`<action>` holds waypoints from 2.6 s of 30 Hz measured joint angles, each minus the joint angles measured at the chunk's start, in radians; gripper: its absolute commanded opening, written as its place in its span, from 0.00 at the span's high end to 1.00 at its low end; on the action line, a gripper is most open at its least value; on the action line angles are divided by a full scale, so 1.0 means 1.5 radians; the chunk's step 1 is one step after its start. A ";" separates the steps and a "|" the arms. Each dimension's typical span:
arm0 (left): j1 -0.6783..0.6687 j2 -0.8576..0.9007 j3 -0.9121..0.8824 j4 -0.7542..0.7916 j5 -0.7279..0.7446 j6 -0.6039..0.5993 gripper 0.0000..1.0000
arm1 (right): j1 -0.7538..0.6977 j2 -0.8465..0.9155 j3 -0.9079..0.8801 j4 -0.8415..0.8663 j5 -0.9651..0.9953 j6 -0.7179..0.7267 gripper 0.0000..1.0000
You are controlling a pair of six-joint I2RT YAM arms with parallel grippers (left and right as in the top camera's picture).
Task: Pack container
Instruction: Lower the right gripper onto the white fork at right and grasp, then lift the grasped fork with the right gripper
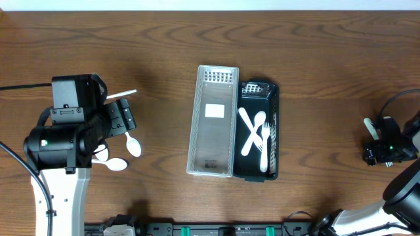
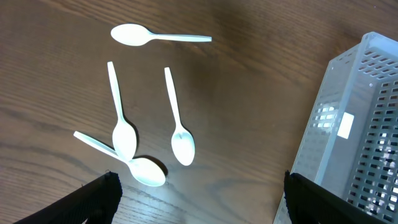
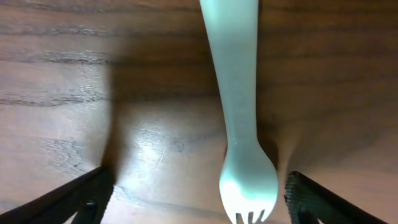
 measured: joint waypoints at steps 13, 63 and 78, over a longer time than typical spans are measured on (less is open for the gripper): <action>0.000 0.000 0.000 0.000 0.000 0.000 0.14 | -0.011 0.003 0.000 0.001 -0.036 0.002 0.28; 0.000 0.000 0.000 -0.001 0.000 0.000 0.14 | -0.011 0.005 0.004 -0.003 -0.040 0.191 0.98; 0.000 0.000 0.000 -0.001 0.000 0.000 0.14 | 0.123 -0.010 0.103 -0.139 -0.043 0.474 0.99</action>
